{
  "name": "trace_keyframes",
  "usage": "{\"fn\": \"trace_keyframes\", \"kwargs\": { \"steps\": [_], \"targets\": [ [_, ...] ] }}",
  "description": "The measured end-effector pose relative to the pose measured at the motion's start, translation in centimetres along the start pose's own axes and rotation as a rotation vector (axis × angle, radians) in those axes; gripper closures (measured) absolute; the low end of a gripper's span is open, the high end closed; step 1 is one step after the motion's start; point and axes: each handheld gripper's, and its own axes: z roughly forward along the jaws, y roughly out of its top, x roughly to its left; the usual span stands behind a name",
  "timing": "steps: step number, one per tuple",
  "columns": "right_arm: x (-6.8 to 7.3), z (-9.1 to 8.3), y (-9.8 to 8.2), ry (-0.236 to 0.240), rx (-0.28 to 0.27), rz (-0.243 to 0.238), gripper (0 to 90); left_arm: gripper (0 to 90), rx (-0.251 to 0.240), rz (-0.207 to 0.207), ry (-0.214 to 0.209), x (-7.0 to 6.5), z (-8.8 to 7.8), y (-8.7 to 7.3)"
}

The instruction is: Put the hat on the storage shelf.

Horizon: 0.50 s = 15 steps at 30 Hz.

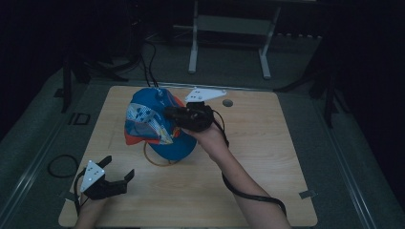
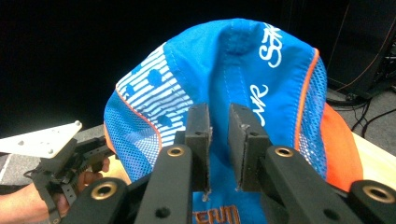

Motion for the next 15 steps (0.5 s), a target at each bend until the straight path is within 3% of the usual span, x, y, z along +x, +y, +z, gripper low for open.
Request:
{"fn": "trace_keyframes", "kwargs": {
  "steps": [15],
  "targets": [
    [-0.4, -0.6, -2.2, 0.002, 0.018, 0.026, 68.0, 2.1, 0.002, -0.007, -0.006, 0.0, 0.0, -0.1]
  ]
}}
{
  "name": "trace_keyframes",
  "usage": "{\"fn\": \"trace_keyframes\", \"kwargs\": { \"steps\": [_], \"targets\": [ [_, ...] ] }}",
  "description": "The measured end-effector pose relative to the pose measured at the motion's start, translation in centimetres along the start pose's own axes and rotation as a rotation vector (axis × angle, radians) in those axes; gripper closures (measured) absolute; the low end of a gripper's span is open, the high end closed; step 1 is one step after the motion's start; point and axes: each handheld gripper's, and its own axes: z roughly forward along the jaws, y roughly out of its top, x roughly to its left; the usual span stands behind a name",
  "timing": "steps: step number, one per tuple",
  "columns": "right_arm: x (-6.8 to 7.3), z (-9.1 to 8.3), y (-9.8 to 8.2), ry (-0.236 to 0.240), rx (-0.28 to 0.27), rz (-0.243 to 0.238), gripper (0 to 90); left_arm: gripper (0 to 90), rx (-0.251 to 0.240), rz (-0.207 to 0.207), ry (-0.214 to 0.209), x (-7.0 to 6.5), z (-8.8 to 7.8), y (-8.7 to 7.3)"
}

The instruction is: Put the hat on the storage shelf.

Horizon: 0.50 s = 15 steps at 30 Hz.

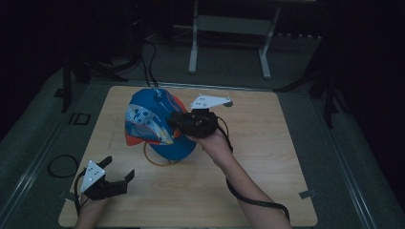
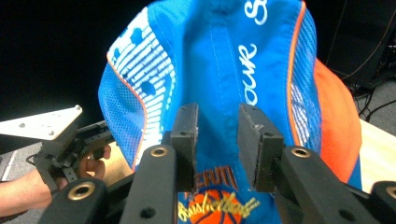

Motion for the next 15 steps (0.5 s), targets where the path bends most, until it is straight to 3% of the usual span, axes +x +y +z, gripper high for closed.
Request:
{"fn": "trace_keyframes", "kwargs": {
  "steps": [8, 15],
  "targets": [
    [-0.3, 0.0, -1.5, -0.014, 0.034, 0.009, 63.5, 2.1, 0.002, 0.002, 0.002, 0.0, 0.0, 0.0],
    [-0.6, -0.7, -2.1, -0.021, 0.024, 0.017, 62.8, 2.1, 0.007, -0.001, 0.001, 0.0, 0.1, -0.1]
  ]
}}
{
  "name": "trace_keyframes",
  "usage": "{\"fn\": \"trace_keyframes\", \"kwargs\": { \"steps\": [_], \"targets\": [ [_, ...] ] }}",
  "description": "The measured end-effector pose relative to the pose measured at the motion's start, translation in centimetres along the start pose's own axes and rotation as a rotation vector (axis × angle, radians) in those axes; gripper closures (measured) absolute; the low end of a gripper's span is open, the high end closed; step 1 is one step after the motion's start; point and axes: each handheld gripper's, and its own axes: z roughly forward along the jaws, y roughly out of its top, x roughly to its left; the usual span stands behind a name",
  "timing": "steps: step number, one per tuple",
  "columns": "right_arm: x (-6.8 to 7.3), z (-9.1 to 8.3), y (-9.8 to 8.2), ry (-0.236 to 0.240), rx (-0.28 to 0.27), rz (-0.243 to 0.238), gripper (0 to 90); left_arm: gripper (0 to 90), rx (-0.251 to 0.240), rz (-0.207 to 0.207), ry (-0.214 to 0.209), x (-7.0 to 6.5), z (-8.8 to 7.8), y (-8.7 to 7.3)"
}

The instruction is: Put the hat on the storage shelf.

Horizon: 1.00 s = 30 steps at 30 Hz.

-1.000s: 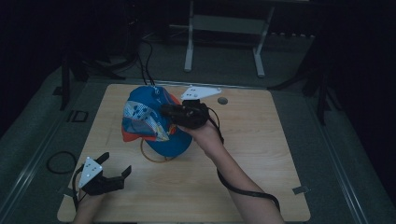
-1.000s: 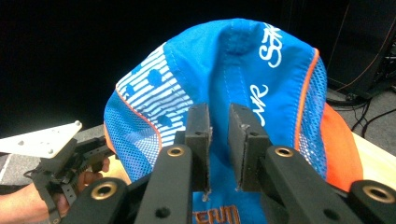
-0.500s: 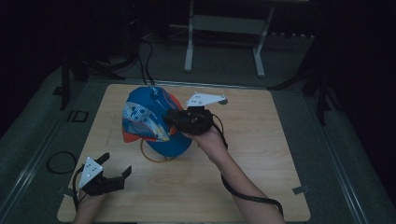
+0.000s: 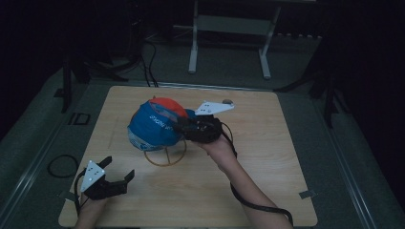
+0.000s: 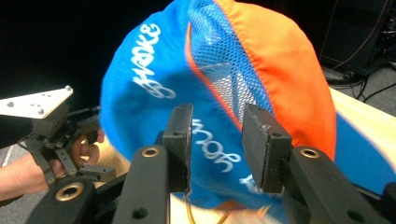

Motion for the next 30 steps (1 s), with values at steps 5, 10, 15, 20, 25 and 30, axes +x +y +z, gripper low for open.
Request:
{"fn": "trace_keyframes", "kwargs": {
  "steps": [5, 10, 15, 20, 25, 30],
  "targets": [
    [-0.2, -0.5, -0.4, 0.005, -0.008, 0.011, 59.8, 2.1, -0.002, -0.001, -0.002, 0.0, 0.0, 0.0],
    [-0.2, -1.3, -0.8, 0.007, -0.028, 0.014, 48.3, 2.2, 0.002, 0.000, -0.002, 0.0, 0.0, -0.1],
    [-0.5, -2.5, -1.2, -0.016, -0.055, 0.019, 37.3, 2.1, 0.002, 0.000, -0.004, 0.0, 0.1, -0.1],
    [-1.3, -3.7, -2.2, -0.014, -0.083, 0.046, 21.5, 2.2, 0.000, 0.000, -0.002, 0.1, 0.1, -0.1],
    [-2.0, -4.4, -3.8, 0.004, -0.058, 0.031, 13.4, 2.2, 0.002, -0.004, 0.000, 0.2, 0.0, -0.1],
    [-2.3, -4.5, -5.8, 0.040, -0.039, 0.000, 13.5, 2.1, 0.007, 0.001, -0.002, 0.1, 0.1, -0.2]
  ]
}}
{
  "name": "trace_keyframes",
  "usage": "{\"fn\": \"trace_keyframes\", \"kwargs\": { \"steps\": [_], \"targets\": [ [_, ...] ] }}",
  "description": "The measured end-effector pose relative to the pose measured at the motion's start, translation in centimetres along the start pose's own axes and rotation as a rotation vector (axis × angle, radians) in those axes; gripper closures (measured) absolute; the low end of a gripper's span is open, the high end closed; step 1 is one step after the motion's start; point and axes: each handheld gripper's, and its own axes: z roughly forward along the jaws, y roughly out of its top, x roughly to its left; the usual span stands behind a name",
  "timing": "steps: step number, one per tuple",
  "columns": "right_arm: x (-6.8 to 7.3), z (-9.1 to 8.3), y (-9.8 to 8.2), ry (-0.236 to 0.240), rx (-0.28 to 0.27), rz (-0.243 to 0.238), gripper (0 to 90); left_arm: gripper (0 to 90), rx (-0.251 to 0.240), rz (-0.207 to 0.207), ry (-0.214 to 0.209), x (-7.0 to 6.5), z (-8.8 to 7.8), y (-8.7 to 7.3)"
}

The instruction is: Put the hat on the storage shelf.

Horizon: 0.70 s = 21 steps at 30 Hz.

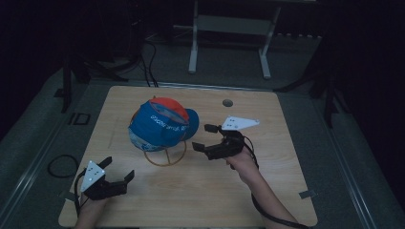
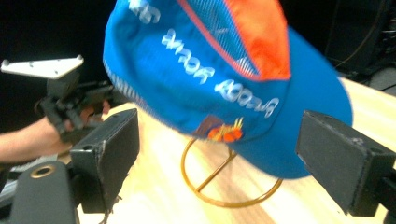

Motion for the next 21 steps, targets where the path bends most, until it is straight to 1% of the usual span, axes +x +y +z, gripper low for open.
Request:
{"fn": "trace_keyframes", "kwargs": {
  "steps": [4, 7, 13, 17, 21],
  "targets": [
    [-0.1, 0.2, -1.6, 0.005, 0.039, -0.029, 13.8, 2.2, 0.003, 0.002, -0.004, -0.1, 0.0, 0.0],
    [-0.3, 0.3, -2.9, 0.011, 0.062, -0.031, 14.0, 2.1, 0.003, -0.001, -0.004, 0.0, 0.1, -0.1],
    [-0.9, 0.5, -5.2, 0.014, 0.088, -0.005, 14.0, 2.1, 0.003, -0.002, -0.003, 0.0, 0.1, -0.1],
    [-1.2, 0.5, -6.8, 0.022, 0.110, -0.006, 14.0, 2.1, 0.000, -0.006, -0.003, 0.1, 0.1, -0.1],
    [-1.5, 0.3, -8.2, 0.025, 0.114, 0.001, 14.1, 2.1, 0.003, -0.006, -0.005, 0.1, 0.1, -0.1]
  ]
}}
